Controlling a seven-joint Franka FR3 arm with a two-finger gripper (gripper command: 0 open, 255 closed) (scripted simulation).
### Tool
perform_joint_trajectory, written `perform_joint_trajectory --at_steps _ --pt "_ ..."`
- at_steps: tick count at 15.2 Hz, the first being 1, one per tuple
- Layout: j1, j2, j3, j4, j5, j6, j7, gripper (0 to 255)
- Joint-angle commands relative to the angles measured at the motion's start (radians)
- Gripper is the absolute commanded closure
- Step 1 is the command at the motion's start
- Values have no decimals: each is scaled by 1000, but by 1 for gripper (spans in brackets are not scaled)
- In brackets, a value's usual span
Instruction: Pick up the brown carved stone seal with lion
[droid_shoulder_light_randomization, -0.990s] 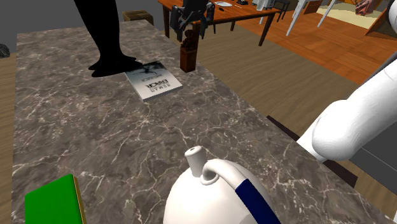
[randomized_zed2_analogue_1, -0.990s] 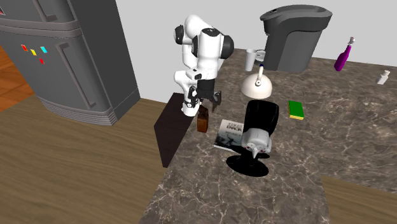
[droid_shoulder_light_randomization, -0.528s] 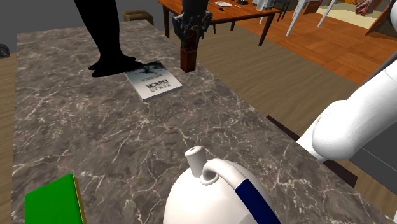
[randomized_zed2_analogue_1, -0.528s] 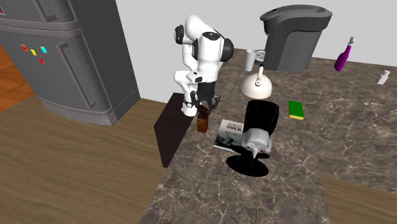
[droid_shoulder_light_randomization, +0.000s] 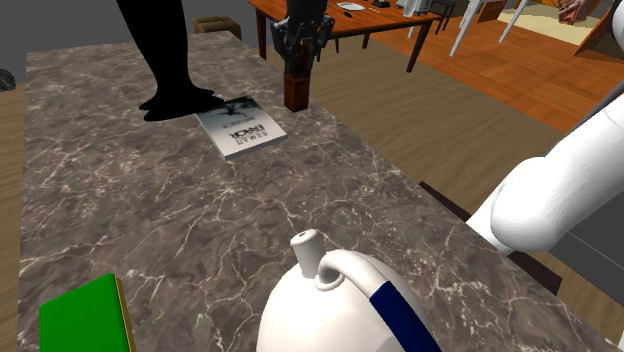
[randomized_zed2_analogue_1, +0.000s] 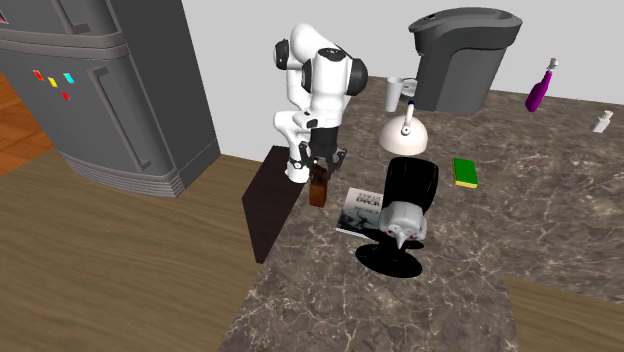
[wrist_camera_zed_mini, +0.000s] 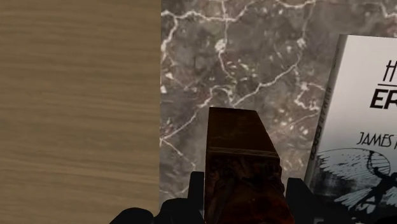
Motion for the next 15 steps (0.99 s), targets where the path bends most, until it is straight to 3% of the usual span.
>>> perform_joint_trajectory --at_steps 1,15 --pt "0 5 0 31 -1 -26 -1 255" --pt "4 64 8 265 -19 -205 -1 255"
